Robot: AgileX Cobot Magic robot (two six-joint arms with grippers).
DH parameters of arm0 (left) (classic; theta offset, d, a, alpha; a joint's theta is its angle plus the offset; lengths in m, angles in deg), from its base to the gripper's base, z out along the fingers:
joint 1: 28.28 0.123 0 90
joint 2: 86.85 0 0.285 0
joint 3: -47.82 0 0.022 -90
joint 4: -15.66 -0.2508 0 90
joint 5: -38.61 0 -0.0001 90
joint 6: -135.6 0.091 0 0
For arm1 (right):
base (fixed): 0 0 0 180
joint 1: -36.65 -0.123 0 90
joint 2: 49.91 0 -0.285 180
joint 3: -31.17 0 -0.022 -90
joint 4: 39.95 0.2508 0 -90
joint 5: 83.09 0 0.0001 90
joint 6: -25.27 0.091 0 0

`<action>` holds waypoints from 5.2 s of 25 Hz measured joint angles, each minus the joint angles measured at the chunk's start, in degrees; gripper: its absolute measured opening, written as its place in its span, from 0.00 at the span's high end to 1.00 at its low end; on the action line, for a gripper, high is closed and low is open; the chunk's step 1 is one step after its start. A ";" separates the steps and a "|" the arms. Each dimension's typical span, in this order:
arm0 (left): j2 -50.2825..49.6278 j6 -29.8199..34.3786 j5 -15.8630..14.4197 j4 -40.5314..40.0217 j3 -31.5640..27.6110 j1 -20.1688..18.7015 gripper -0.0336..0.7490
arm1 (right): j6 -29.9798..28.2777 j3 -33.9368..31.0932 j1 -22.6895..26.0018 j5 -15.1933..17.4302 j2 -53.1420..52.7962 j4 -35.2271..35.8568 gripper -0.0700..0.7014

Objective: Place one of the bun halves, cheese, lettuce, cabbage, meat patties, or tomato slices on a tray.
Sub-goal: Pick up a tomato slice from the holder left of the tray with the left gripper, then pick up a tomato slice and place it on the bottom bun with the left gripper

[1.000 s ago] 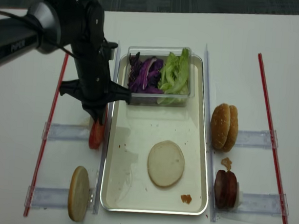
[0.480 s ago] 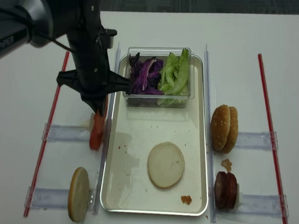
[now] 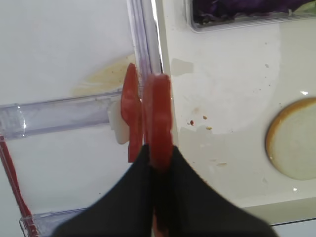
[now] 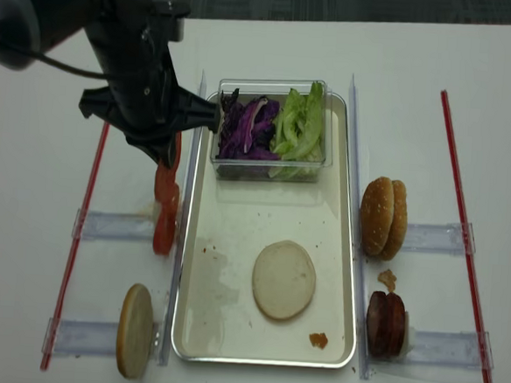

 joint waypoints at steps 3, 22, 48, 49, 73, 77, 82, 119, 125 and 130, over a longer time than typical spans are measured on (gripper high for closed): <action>1.99 0.00 -0.26 0.46 0.00 0.00 0.95 | 0.00 0.00 0.00 0.00 0.00 0.00 0.33; 9.43 2.49 -0.61 10.80 -9.42 -0.57 0.95 | 0.00 0.00 0.00 0.00 0.00 0.00 0.33; 3.77 31.43 8.39 49.41 -19.77 -4.47 0.95 | 0.00 0.00 0.00 -0.10 0.00 0.00 0.33; 3.03 32.92 8.38 50.60 -19.77 -4.47 0.95 | 0.00 0.00 0.00 -0.10 0.00 0.00 0.33; -14.75 53.23 9.65 68.30 -19.77 -4.50 0.95 | 0.00 0.00 0.00 -0.10 0.00 0.00 0.33; -15.90 54.75 9.84 69.09 -19.77 -4.50 0.95 | 0.00 0.00 0.00 -0.10 0.00 0.00 0.33; -16.28 55.59 9.92 69.31 -19.77 -4.50 0.95 | 0.10 0.00 0.00 -0.10 0.00 0.00 0.33; -18.28 51.41 11.71 68.64 -19.77 -4.50 0.94 | 0.46 0.00 0.00 0.00 0.00 0.00 0.33; -18.28 49.92 12.10 67.41 -19.77 -4.50 0.86 | 0.46 0.00 0.00 0.00 0.00 0.00 0.33; -18.28 49.56 12.19 67.43 -19.77 -4.50 0.78 | 0.46 0.00 0.00 0.00 0.00 0.00 0.33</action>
